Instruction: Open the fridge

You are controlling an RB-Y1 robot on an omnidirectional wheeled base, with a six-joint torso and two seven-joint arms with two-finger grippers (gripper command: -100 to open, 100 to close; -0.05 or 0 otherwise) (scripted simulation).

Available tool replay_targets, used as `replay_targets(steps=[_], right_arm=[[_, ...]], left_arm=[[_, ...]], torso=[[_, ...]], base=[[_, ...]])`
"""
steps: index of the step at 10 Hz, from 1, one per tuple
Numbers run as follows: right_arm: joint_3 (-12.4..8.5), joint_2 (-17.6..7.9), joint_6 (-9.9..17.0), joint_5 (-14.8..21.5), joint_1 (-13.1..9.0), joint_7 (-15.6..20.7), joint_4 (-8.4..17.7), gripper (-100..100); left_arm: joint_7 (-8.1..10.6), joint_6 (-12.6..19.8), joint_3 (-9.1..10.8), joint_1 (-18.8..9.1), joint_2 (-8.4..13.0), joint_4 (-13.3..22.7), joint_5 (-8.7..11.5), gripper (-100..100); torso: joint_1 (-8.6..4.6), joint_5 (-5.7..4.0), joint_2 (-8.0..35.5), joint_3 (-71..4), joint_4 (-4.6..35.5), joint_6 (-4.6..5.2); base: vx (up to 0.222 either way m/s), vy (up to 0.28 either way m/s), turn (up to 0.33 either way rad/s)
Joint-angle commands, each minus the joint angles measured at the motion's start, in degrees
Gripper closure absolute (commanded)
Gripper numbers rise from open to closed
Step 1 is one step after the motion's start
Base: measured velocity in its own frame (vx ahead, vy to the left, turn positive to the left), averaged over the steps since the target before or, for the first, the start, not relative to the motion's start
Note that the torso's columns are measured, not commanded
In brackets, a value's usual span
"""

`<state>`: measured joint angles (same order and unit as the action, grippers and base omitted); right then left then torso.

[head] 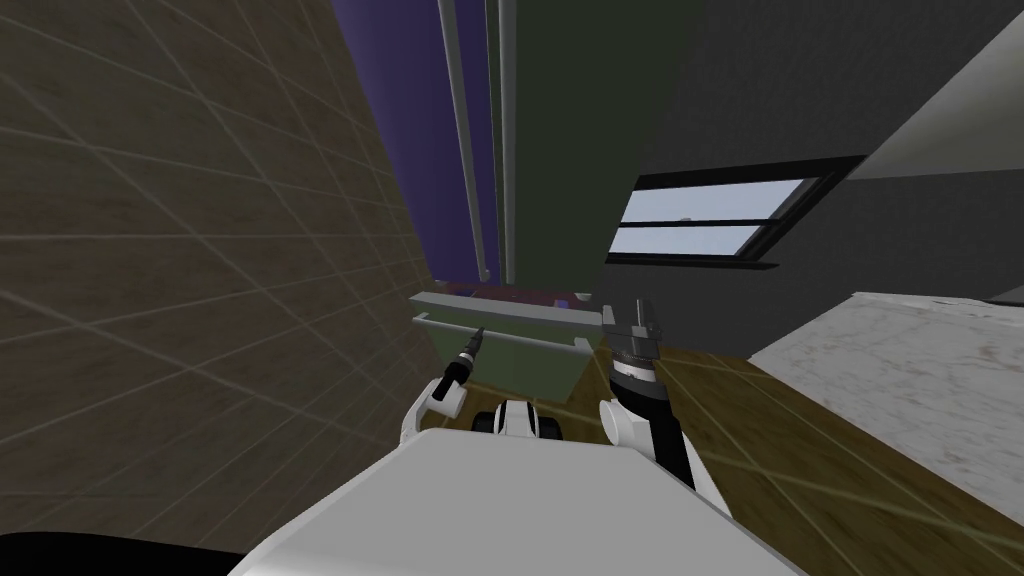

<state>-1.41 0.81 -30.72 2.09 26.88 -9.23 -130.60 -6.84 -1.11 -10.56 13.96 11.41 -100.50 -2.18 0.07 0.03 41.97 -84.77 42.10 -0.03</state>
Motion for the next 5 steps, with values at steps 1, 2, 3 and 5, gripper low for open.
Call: replay_targets(steps=[1,2,3,5], right_arm=[[0.0,0.0,0.0,0.0,0.0,0.0,0.0,0],[0.0,0.0,0.0,0.0,0.0,0.0,0.0,0],[0.0,0.0,0.0,0.0,0.0,0.0,0.0,0],[0.0,0.0,0.0,0.0,0.0,0.0,0.0,0]], left_arm=[[-0.05,0.2,-0.52,1.2,0.5,-0.6,0.0,100],[-0.06,0.2,-0.71,1.6,0.6,-0.9,0.0,100],[-0.01,-0.4,-0.58,1.0,0.3,-0.9,0.0,100],[-0.01,-0.2,-1.12,2.2,0.8,-1.5,0.0,100]], torso=[[0.07,0.05,0.3,0.2,0.0,-0.03],[0.05,0.08,0.3,0.2,-0.1,-0.01],[0.09,0.09,0.2,0.2,-0.1,-0.01],[0.04,-0.02,-0.1,-0.1,0.0,-0.03]], base=[[-0.229,0.034,0.032],[-0.242,0.039,0.025],[-0.122,0.016,0.003],[-0.165,0.029,0.027]])
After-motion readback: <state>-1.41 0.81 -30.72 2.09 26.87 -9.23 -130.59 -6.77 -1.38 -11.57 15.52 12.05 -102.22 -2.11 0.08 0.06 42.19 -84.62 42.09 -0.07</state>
